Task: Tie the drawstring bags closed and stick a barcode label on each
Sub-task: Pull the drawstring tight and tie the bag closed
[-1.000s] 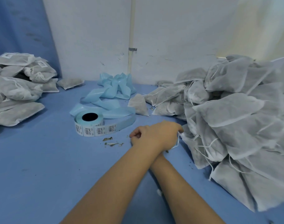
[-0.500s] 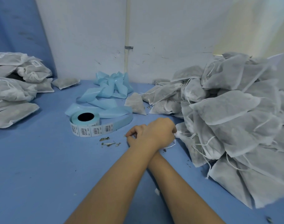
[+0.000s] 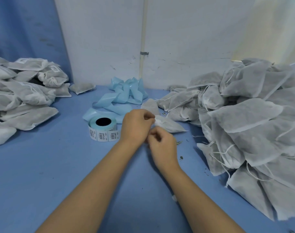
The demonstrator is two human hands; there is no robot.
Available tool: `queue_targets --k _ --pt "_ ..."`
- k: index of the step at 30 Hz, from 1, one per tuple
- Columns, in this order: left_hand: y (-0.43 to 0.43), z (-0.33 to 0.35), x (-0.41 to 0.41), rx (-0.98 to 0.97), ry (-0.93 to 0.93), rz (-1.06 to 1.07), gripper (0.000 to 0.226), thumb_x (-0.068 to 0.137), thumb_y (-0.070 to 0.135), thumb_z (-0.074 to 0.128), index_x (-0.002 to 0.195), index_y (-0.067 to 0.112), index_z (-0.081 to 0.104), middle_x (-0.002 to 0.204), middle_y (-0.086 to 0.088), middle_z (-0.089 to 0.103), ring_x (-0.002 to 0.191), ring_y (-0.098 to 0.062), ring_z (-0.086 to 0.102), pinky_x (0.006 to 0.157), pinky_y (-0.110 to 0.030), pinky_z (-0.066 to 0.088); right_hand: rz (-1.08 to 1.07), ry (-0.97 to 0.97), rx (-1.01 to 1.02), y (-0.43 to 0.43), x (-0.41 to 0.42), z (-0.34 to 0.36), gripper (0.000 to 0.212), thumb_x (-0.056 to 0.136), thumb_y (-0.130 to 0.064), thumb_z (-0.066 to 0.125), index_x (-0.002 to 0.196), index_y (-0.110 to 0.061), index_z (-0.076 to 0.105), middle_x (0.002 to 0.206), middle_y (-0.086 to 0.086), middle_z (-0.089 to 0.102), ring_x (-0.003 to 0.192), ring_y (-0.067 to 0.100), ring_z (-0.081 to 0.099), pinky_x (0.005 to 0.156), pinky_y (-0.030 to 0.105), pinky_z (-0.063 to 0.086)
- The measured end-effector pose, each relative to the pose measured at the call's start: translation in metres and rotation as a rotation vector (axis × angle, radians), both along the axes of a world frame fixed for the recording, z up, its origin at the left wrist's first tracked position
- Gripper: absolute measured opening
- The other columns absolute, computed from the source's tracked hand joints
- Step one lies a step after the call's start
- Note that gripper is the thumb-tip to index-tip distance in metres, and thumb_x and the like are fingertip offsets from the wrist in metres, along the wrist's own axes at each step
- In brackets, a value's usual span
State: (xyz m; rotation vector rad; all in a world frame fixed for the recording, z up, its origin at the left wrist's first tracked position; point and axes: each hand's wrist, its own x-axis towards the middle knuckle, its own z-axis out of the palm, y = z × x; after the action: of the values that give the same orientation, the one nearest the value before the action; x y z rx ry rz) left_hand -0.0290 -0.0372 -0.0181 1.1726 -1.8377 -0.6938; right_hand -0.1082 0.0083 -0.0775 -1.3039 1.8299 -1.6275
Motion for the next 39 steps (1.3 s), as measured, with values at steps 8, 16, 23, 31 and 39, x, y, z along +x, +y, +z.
queue_targets --k 8,16,23,31,39 --pt "0.025 -0.023 0.012 0.335 0.525 -0.012 0.013 0.095 0.006 0.048 0.104 0.014 0.052 0.076 -0.002 0.068 0.067 -0.006 0.065 0.069 -0.024 0.05 -0.137 -0.144 0.041 0.01 -0.005 0.015 0.032 0.09 -0.014 0.046 0.069 -0.008 0.071 0.068 -0.001 0.068 0.065 0.018 0.055 0.066 0.034 0.042" --pt "0.035 -0.026 0.004 0.799 0.818 -0.078 0.024 0.097 0.0 0.04 0.084 0.006 0.058 0.058 -0.002 0.04 0.041 -0.008 0.035 0.048 -0.021 0.03 -0.115 0.022 0.077 0.006 -0.005 0.009 0.029 0.093 -0.021 0.051 0.079 -0.002 0.068 0.065 0.008 0.06 0.058 0.013 0.044 0.051 0.019 0.033" --pt "0.028 -0.033 0.008 0.731 0.692 -0.187 0.022 0.093 -0.003 0.037 0.09 0.011 0.053 0.043 0.006 0.033 0.031 -0.005 0.021 0.033 -0.015 0.016 0.056 -0.16 0.048 0.005 -0.004 0.009 0.028 0.089 -0.018 0.061 0.061 -0.022 0.066 0.051 -0.016 0.06 0.05 -0.003 0.049 0.056 0.016 0.038" --pt "0.025 -0.037 0.008 0.673 0.584 -0.208 0.035 0.088 -0.006 0.036 0.094 0.022 0.056 0.039 0.011 0.029 0.033 -0.005 0.021 0.036 -0.016 0.017 0.131 -0.491 0.038 0.007 -0.009 0.019 0.015 0.08 -0.004 0.066 0.069 -0.012 0.074 0.07 0.003 0.071 0.068 0.009 0.061 0.06 0.013 0.046" --pt "0.027 -0.036 0.003 0.417 0.368 -0.123 0.035 0.088 0.004 0.044 0.115 0.018 0.062 0.074 -0.008 0.066 0.059 -0.016 0.054 0.05 -0.018 0.032 0.107 -0.683 0.044 0.006 -0.015 0.022 0.009 0.079 -0.003 0.067 0.076 -0.007 0.075 0.081 0.008 0.073 0.077 0.013 0.064 0.064 0.014 0.048"
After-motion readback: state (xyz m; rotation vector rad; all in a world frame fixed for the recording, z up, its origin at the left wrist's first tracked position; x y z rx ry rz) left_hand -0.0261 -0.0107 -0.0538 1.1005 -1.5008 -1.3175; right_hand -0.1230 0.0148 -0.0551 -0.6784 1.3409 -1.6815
